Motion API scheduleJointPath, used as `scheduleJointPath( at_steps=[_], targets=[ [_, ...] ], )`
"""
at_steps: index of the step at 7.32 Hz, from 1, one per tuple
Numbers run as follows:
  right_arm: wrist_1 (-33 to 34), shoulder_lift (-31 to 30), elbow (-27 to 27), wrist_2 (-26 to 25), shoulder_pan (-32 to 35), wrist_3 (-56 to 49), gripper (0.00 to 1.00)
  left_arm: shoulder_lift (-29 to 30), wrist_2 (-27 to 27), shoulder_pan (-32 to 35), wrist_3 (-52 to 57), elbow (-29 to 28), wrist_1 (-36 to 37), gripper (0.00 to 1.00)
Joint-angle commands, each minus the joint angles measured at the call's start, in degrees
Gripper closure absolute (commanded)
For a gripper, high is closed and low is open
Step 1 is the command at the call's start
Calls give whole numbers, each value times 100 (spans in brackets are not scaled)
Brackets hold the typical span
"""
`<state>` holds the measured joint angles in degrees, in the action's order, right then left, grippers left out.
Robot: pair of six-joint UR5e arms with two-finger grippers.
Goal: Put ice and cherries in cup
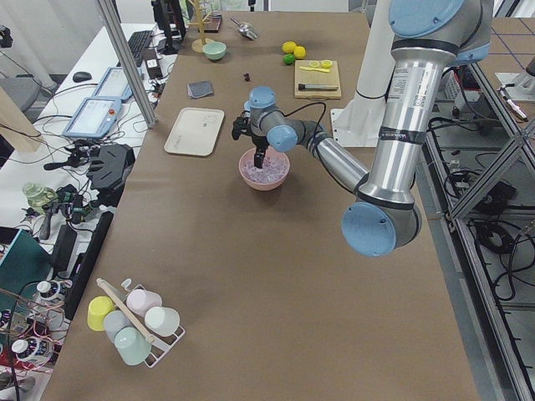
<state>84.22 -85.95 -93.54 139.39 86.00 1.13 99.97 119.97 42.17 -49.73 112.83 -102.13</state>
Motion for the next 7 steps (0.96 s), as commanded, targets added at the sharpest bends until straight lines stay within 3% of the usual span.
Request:
scheduleJointPath(
  at_steps=[1, 7],
  targets=[
    [-2, 8, 11, 0, -4, -7, 0, -22, -140, -191, -37, -146, -35, 3],
    [-2, -53, -59, 0, -4, 1, 0, -189, -149, -209, -19, -103, -35, 7]
  ],
)
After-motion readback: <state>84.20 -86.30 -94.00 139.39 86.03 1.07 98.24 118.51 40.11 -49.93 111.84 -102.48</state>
